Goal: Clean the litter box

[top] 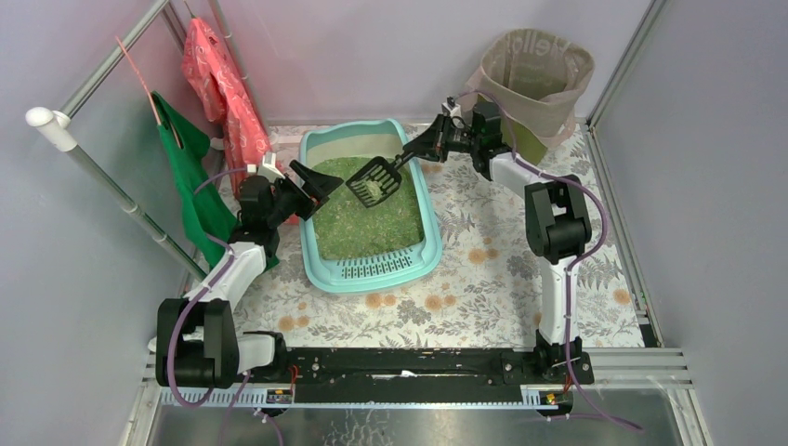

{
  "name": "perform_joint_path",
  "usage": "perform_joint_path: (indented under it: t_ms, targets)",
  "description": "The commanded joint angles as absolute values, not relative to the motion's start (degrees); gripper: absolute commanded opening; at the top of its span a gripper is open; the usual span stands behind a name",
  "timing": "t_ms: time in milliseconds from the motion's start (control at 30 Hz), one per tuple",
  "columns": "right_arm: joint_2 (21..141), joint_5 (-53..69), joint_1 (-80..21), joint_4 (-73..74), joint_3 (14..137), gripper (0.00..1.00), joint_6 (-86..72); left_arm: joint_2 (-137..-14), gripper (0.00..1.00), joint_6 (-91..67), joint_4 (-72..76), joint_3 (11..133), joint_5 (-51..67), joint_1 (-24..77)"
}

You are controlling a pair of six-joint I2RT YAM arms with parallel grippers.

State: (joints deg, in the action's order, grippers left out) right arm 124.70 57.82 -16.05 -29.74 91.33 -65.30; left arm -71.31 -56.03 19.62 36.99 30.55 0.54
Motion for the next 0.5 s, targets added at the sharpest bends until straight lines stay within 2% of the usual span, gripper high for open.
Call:
perform_joint_path:
  t_ms: [0,100,167,267,367,467]
  targets:
    - [125.24,61.35,-18.76,-20.13,99.34,0.00,-57.32,-71.46,0.97,-56.04,21.87,36.80,30.35,0.08]
    - [122.37,55.82,-14.79,-29.18,93.66,0.00,-62.92,-71.38,0.97,-56.05,21.58,37.42,31.74,0.01]
    - [124.82,61.02,-17.05,-23.51,98.14,0.00,-60.07,-70.71,0.97,-55.81,21.51,36.77,30.33,0.01]
    - [121.49,55.56,-14.48,-32.52,90.59,0.00,-64.97,-71.45,0.97,-56.02,21.59,37.27,30.85,0.06]
    - [124.48,61.89,-18.29,-22.14,97.37,0.00,-58.66,-71.82,0.97,-56.82,23.22,36.53,30.81,0.07]
    - [120.72,54.43,-14.17,-38.09,87.37,0.00,-68.60,-72.59,0.97,-57.39,23.68,36.78,32.21,0.04]
